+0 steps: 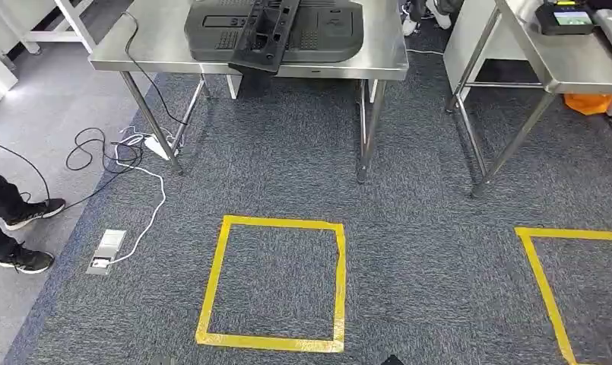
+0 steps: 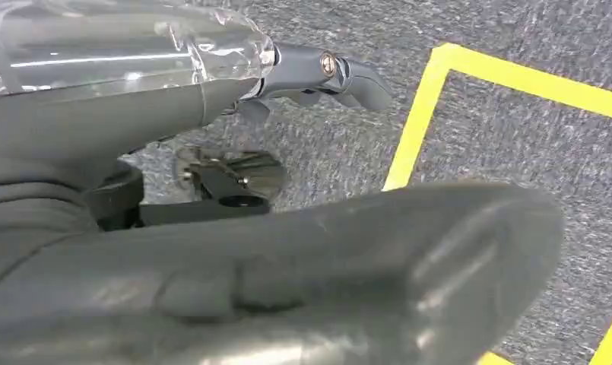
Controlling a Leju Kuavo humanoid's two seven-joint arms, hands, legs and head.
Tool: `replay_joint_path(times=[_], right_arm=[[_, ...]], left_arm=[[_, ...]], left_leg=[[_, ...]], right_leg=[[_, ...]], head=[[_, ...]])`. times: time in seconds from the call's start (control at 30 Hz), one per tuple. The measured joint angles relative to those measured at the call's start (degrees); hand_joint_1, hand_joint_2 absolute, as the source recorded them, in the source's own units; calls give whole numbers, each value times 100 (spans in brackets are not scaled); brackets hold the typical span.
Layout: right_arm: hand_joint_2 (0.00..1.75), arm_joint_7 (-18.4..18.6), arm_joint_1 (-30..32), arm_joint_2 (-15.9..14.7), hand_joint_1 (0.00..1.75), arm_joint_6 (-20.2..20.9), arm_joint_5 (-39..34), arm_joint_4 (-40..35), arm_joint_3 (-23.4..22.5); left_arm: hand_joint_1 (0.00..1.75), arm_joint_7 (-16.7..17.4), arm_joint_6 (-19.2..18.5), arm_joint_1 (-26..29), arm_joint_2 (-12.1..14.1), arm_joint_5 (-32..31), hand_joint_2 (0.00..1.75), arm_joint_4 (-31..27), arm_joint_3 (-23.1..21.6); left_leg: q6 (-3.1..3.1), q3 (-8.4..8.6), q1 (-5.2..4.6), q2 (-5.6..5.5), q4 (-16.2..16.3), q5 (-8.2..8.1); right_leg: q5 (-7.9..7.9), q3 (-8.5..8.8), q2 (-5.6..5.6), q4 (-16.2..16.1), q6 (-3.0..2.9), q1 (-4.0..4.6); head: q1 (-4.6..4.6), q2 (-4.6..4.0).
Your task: Take the parts from the cabinet and place them on the table.
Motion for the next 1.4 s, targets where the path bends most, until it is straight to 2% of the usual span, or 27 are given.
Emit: replay_joint_path(times=[0.03, 0.07, 0.13, 0.17, 0.2, 0.3, 0.37, 0.43, 0.5, 0.53, 0.57, 0.6, 0.67, 0.7, 0.73, 0.83, 0.9, 0.93, 1.0, 1.03, 1.07, 1.13, 1.2, 1.23, 1.27, 1.37, 1.4], right_arm=[[175, 17, 4, 0, 0, 2, 0, 9, 22], [175, 26, 7, 0, 0, 9, 0, 15, 46], [175, 39, 5, 4, 0, 24, 0, 30, 81], [175, 46, 4, 11, 0, 28, 0, 31, 92], [175, 52, 4, 11, 0, 31, -2, 33, 109], [175, 81, -1, 11, 0, 33, -22, 37, 151], [175, 87, -5, 11, 0, 33, -31, 37, 179], [175, 90, -3, 28, 0, 33, -35, 37, 214], [175, 92, -3, 28, 0, 33, -37, 39, 225], [175, 92, 3, 28, 0, 33, -37, 39, 225], [175, 94, 14, 31, 0, 33, -39, 41, 227], [175, 94, 19, 31, 0, 33, -39, 41, 229], [175, 94, 13, 31, 0, 33, -39, 41, 230], [175, 94, 11, 28, 0, 33, -39, 41, 231], [175, 94, 13, 30, 0, 33, -39, 50, 232], [175, 109, 10, 31, 0, 31, -44, 52, 251], [175, 127, 5, 42, 0, 33, -52, 52, 293], [175, 127, 3, 39, 0, 33, -52, 52, 319], [175, 133, 14, 33, 0, 33, -57, 52, 345], [175, 138, 19, 33, 0, 33, -57, 52, 369], [175, 142, 19, 33, 0, 37, -57, 52, 387], [175, 153, 15, 33, 0, 44, -57, 52, 428], [175, 155, 10, 33, 0, 46, -57, 52, 474], [175, 155, 11, 29, 0, 48, -57, 52, 505], [175, 155, 10, 28, 0, 48, -57, 52, 524], [175, 168, -2, 26, 0, 48, -57, 52, 570], [175, 179, -5, 24, 0, 48, -55, 52, 588]], left_arm=[[0, 13, 4, 5, 0, 0, 0, 0, -4], [0, 24, 7, 7, 0, -2, 0, 0, -9], [0, 39, 9, 2, 0, -11, 0, 0, -26], [0, 46, 17, -5, 2, -20, 0, 0, -28], [0, 48, 24, -13, 0, -26, 0, 0, -33], [0, 63, 26, -21, 0, -37, 0, -2, -39], [0, 65, 31, -18, 0, -37, 0, -2, -39], [0, 66, 31, -37, 0, -37, 0, -2, -39], [0, 68, 31, -28, 0, -37, 0, -2, -39], [0, 68, 31, -24, 0, -37, 0, -2, -39], [0, 70, 31, -22, 0, -37, 0, -2, -40], [0, 72, 31, -21, 0, -37, 0, -2, -42], [0, 72, 31, -30, 0, -37, 0, -2, -42], [0, 72, 31, -34, -2, -37, 0, -4, -42], [0, 72, 31, -41, -2, -37, 0, -4, -42], [0, 72, 31, -28, -2, -37, 0, -4, -42], [0, 72, 42, -27, -2, -35, 0, -4, -42], [0, 72, 42, -33, -2, -35, 0, -4, -44], [0, 72, 42, -38, -2, -35, 0, -4, -44], [0, 72, 42, -27, -2, -33, 0, -4, -44], [0, 72, 42, -17, -2, -31, 0, -4, -42], [0, 72, 42, -11, -2, -24, 0, -4, -44], [0, 72, 44, -17, -2, -22, 0, -4, -44], [0, 72, 42, -26, -2, -22, 0, -4, -44], [0, 70, 44, -41, -2, -22, 0, -4, -44], [0, 70, 44, -7, 0, -15, 0, -4, -44], [0, 70, 44, -5, -2, -11, 0, -4, -44]], left_leg=[[-16, -111, 10, 0, 327, -103], [-17, -88, 16, 0, 363, -57], [4, 309, 24, 4, -272, 303], [26, 624, 25, 18, -863, 556], [60, 814, 22, 82, -1313, 636], [138, 784, -29, 62, -1409, 620], [242, 772, -13, 34, -1462, 675], [330, 748, 8, 24, -1488, 727], [357, 714, -11, 3, -1487, 740], [362, 697, -17, -14, -1478, 746], [360, 686, -18, -47, -1470, 749], [359, 688, -18, -75, -1463, 750], [353, 696, -15, -144, -1438, 747], [337, 691, -12, -175, -1418, 738], [295, 660, -46, -190, -1396, 736], [200, 610, -18, -297, -1396, 793], [137, 594, -15, -318, -1324, 723], [101, 510, -32, -215, -1117, 557], [47, 141, 9, -140, -251, 98], [27, -35, 21, -126, 162, -58], [16, -114, 27, -119, 360, -81], [15, 96, 41, -90, 2, 195], [32, 590, 56, 47, -973, 667], [51, 698, 44, 228, -1284, 676], [93, 718, 6, 210, -1397, 654], [189, 662, -9, 116, -1359, 662], [249, 681, 26, 95, -1413, 701]], right_leg=[[10, -23, -15, 6, 4, 4], [18, -37, -24, 14, 8, 4], [22, -37, -45, 28, 15, -1], [19, -32, -58, 36, 26, -6], [17, -35, -67, 41, 48, -1], [40, -81, -115, 63, 153, 40], [39, -82, -133, 55, 235, 25], [-303, -232, -17, 439, 272, 7], [-766, -605, 14, 1314, 291, 7], [-896, -771, 22, 1697, 301, 8], [-869, -829, 23, 1849, 304, 7], [-711, -734, 23, 1682, 298, 7], [-194, -257, 65, 737, 262, 3], [-5, -33, 161, 249, 240, -3], [-102, 21, 291, 123, 236, 9], [-71, -5, 226, 96, 192, 37], [-8, 5, 100, 17, 99, -32], [5, -1, 89, 5, 60, -31], [3, -12, -13, 7, 35, -16], [3, -16, -62, 9, 35, -11], [2, -18, -104, 13, 35, -12], [-3, -11, -181, 21, 43, -18], [-28, 6, -249, 38, 80, -24], [-45, 3, -275, 54, 110, 12], [-62, -14, -293, 92, 145, 34], [-49, 2, -399, 65, 231, 21], [-106, -4, -347, 92, 274, -1]], head=[[-4, 0], [-4, 0], [-7, 0], [-13, 0], [-24, 0], [2, 0], [9, 0], [59, 0], [131, 0], [138, 0], [142, 0], [147, 0], [168, 0], [197, 0], [206, 0], [179, 0], [175, 0], [101, 0], [28, 0], [24, 0], [15, 0], [-4, 0], [-20, 0], [-35, 0], [-55, 0], [28, 0], [31, 0]])
